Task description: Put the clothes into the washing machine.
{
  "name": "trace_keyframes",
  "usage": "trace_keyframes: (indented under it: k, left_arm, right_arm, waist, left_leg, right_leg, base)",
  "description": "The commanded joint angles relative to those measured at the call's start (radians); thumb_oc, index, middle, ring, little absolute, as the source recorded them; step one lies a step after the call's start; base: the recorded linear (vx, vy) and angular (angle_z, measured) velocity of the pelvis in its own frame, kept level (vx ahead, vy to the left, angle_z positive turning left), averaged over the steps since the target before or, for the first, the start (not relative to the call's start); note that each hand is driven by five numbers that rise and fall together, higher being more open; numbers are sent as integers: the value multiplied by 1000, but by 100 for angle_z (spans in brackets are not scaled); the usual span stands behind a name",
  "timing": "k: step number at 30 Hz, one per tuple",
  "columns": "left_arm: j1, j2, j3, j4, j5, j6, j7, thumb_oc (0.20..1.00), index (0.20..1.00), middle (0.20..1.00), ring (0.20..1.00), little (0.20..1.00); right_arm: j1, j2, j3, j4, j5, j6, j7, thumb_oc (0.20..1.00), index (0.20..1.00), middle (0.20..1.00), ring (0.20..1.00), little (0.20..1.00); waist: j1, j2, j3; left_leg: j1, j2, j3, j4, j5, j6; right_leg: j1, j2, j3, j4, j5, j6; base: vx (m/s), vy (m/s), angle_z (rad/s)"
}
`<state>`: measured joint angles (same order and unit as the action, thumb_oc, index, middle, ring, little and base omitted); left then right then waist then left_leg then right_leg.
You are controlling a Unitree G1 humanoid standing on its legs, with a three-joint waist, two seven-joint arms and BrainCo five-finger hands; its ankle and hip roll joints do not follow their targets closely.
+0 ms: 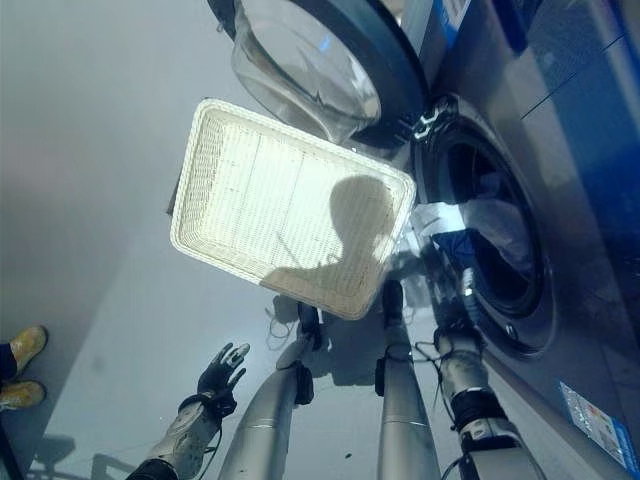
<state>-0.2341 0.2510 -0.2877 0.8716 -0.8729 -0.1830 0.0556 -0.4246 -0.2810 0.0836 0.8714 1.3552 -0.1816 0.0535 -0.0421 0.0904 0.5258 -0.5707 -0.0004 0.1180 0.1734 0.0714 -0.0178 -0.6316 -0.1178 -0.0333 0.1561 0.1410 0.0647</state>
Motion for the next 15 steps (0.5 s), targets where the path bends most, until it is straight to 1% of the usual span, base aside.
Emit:
trace_keyframes:
  k: [1,2,3,4,5,6,7,9,10,11,12,13,14,15]
  left_arm:
    - [38,29,40,55,136,2,-61,1000,1000,1000,1000,1000]
    - [39,31,42,58,141,1,-67,1000,1000,1000,1000,1000]
    - [37,36,43,73,158,-3,-84,1000,1000,1000,1000,1000]
    - [36,38,39,80,166,-5,-91,1000,1000,1000,1000,1000]
    - [38,44,38,92,184,-11,-116,1000,1000,1000,1000,1000]
    - [38,45,35,98,197,-14,-134,1000,1000,1000,1000,1000]
    - [39,50,21,105,211,-16,-157,1000,1000,1000,1000,1000]
    - [37,51,20,106,211,-19,-165,1000,1000,1000,1000,1000]
    - [40,52,14,123,222,-26,-196,1000,1000,1000,1000,1000]
    - [41,51,10,129,229,-22,-201,1000,1000,1000,1000,1000]
    - [47,50,5,145,244,-24,-217,1000,1000,1000,1000,1000]
    - [50,49,2,155,251,-27,-221,1000,1000,1000,1000,1000]
    - [60,42,0,179,289,-31,-231,1000,1000,1000,1000,1000]
    - [66,40,-3,189,308,-29,-232,1000,1000,1000,1000,1000]
  right_arm:
    - [42,-41,69,4,-470,-29,41,1000,1000,1000,1000,1000]
    - [44,-45,79,12,-512,-31,33,1000,1000,1000,1000,1000]
    - [53,-49,106,33,-614,-42,-3,1000,1000,1000,1000,1000]
    - [60,-54,129,45,-674,-51,-18,1000,1000,1000,1000,1000]
    - [74,-64,170,57,-838,-61,-73,1000,1000,1000,1000,1000]
    - [78,-70,201,66,-913,-71,-101,1000,1000,1000,1000,1000]
    - [92,-80,246,80,-1027,-80,-132,1000,1000,1000,1000,1000]
    - [93,-80,252,83,-1047,-83,-141,1000,1000,1000,1000,1000]
    - [118,-77,280,94,-1090,-99,-171,1000,1000,1000,1000,1000]
    - [130,-76,281,100,-1094,-104,-167,1000,1000,1000,1000,1000]
    - [155,-66,283,117,-1114,-136,-155,1000,1000,1000,1000,1000]
    - [165,-62,284,124,-1128,-143,-157,1000,1000,1000,1000,1000]
    - [191,-52,287,147,-1171,-140,-126,1000,1000,1000,1000,1000]
    - [202,-50,291,166,-1180,-124,-98,1000,1000,1000,1000,1000]
  waist:
    - [-9,-5,-6]
    - [-8,-8,-6]
    - [-5,-16,-6]
    - [-2,-21,-6]
    - [2,-29,-6]
    - [6,-34,-6]
    - [14,-42,-6]
    - [16,-44,-6]
    - [21,-50,-33]
    - [22,-53,-45]
    - [21,-57,-76]
    - [20,-60,-88]
    - [19,-66,-122]
    - [20,-71,-139]
  left_leg:
    - [72,-70,14,-25,-29,-5]
    - [80,-69,15,-24,-31,-6]
    - [103,-66,16,-24,-34,-8]
    - [119,-65,17,-28,-34,-8]
    - [156,-61,18,-42,-33,-7]
    - [179,-58,18,-56,-28,-8]
    - [233,-53,11,-83,-26,-12]
    - [240,-52,10,-88,-24,-13]
    - [285,-47,3,-120,-22,-14]
    - [305,-45,-1,-132,-24,-14]
    - [332,-40,-4,-148,-27,-15]
    - [344,-39,-6,-152,-29,-16]
    - [381,-38,-12,-166,-34,-16]
    - [401,-37,-16,-172,-37,-17]
  right_leg:
    - [95,64,-101,21,-82,-7]
    - [104,63,-102,16,-80,-6]
    - [130,61,-105,5,-79,-3]
    - [146,60,-107,-1,-77,-1]
    - [182,61,-109,-15,-76,2]
    - [205,61,-112,-24,-74,4]
    - [259,63,-116,-36,-82,7]
    - [267,64,-117,-39,-81,7]
    - [312,69,-116,-55,-89,10]
    - [332,71,-115,-61,-94,12]
    - [362,75,-113,-71,-102,11]
    - [375,77,-113,-73,-106,10]
    - [422,83,-114,-88,-117,6]
    - [447,85,-116,-98,-122,5]
  base:
    - [1,19,13]
    - [6,24,12]
    - [-3,18,5]
    - [-8,32,2]
    - [0,0,0]
    - [-15,33,2]
    - [-21,14,4]
    - [-4,-1,9]
    - [41,-19,21]
    - [82,-24,27]
    - [96,-15,21]
    - [126,-4,14]
    - [113,-8,16]
    - [116,-23,28]
